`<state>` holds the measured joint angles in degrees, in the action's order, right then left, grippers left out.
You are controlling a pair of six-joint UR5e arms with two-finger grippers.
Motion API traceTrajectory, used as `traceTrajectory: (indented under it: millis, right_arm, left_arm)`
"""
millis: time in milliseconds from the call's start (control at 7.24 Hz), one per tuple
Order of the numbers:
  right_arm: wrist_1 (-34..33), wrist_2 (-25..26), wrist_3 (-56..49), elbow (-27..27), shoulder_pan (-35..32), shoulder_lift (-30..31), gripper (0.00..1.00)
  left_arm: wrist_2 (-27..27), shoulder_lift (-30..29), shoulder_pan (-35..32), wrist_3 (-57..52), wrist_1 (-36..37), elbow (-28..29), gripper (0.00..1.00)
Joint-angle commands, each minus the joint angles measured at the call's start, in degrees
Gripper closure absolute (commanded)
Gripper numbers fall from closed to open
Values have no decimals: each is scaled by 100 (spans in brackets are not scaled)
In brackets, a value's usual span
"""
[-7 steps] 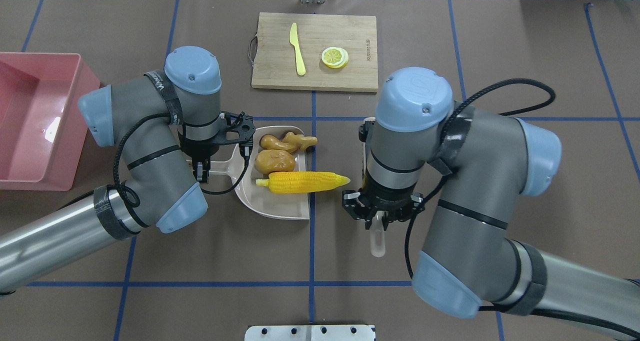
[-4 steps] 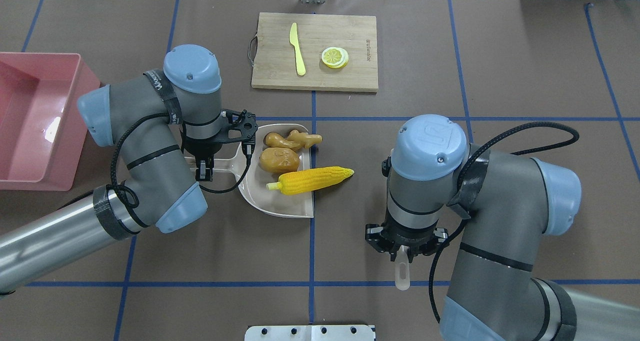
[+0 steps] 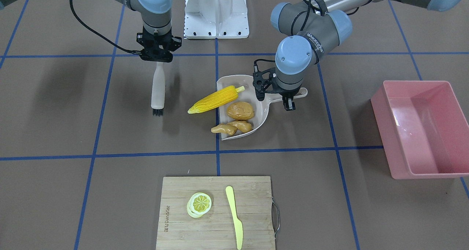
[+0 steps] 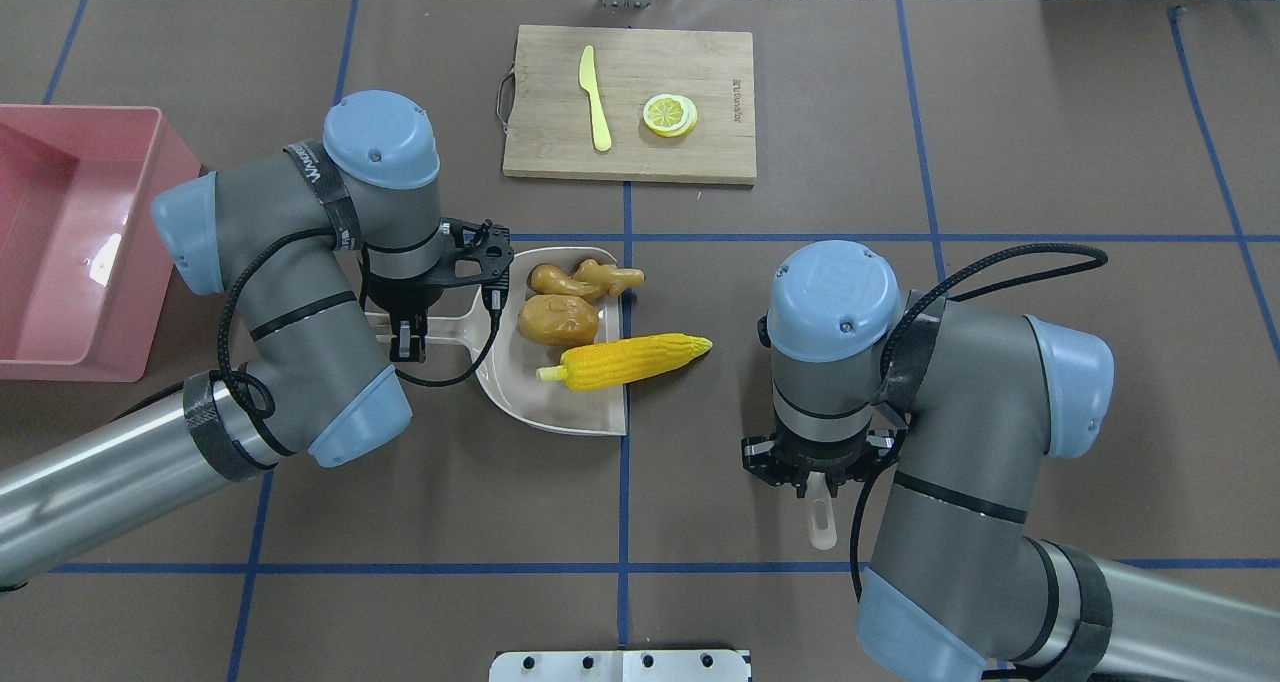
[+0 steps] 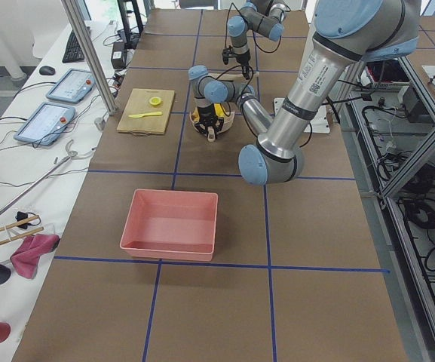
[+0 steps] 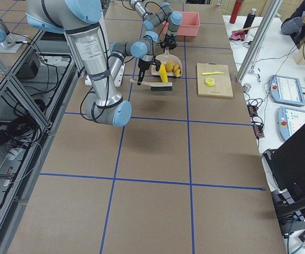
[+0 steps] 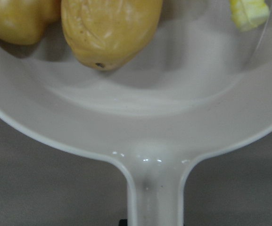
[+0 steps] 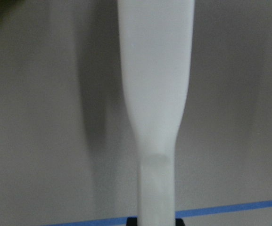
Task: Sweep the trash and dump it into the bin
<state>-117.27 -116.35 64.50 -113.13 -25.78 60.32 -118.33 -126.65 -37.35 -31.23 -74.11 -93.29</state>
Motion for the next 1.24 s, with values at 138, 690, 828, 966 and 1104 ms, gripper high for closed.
traceTrajectory:
  millis: [138, 690, 828, 966, 1104]
  right_arm:
    - [983, -10, -263, 746, -147, -64, 100]
    - [978, -335, 89, 1477, 55, -898, 100]
    - [978, -405, 159, 1513, 160, -916, 100]
    - [969, -571, 264, 1504, 239, -943, 100]
    - [960, -660, 439, 1522, 275, -1065, 100]
  left_arm:
    - [12, 27, 17, -24, 10, 21, 100]
    - [12, 27, 9, -24, 19, 48, 100]
    - [12, 27, 9, -24, 19, 48, 100]
    - [12, 27, 9, -24, 19, 39, 100]
    - [12, 27, 9, -24, 19, 39, 100]
